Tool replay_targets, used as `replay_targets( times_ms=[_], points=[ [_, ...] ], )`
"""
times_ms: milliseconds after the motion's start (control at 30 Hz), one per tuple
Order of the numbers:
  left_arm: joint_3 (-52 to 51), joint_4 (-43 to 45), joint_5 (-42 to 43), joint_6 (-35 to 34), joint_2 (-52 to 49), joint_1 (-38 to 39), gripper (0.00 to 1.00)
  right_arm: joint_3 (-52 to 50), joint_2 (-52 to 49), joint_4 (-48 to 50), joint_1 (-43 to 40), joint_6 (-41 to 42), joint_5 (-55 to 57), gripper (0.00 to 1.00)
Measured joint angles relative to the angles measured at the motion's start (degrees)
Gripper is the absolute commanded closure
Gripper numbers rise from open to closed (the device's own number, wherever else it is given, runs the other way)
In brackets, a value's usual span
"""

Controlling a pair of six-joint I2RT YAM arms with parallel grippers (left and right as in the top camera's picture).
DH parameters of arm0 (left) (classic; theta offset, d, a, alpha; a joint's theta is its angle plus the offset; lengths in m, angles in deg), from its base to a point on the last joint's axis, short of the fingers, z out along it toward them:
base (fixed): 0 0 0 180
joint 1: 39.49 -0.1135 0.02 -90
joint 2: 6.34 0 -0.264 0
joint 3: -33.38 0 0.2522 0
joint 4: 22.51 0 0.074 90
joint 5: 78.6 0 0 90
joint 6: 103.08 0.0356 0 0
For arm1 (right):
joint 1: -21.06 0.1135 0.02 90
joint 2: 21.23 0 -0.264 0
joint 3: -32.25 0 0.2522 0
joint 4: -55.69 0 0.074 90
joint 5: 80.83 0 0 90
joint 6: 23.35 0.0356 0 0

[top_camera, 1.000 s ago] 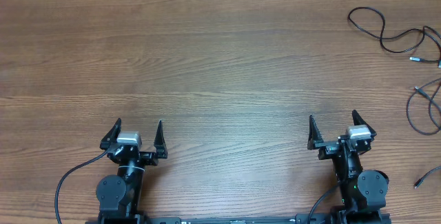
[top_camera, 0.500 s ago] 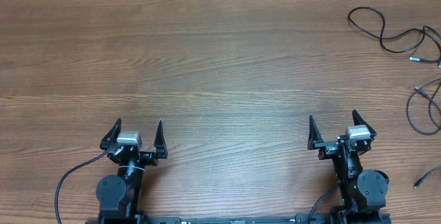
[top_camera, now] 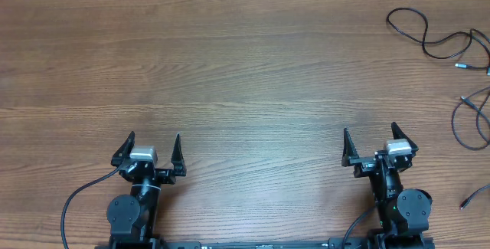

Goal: Untangle cables

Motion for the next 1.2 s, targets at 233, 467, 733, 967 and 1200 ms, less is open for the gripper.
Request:
replay_targets(
  times_ms=[233,467,733,967,1200],
  points=[
    [0.0,0.0,0.0,0.0,0.0,0.0,0.0,0.0,0.0,0.0,0.0,0.0,0.0,0.0],
    [0.0,0.0,0.0,0.0,0.0,0.0,0.0,0.0,0.0,0.0,-1.2,0.0,0.0,0.0],
    [0.0,0.0,0.0,0.0,0.0,0.0,0.0,0.0,0.0,0.0,-1.4,0.0,0.0,0.0],
    [0.0,0.0,0.0,0.0,0.0,0.0,0.0,0.0,0.0,0.0,-1.4,0.0,0.0,0.0],
    [0.0,0.0,0.0,0.0,0.0,0.0,0.0,0.0,0.0,0.0,-1.5,0.0,0.0,0.0]
  ],
)
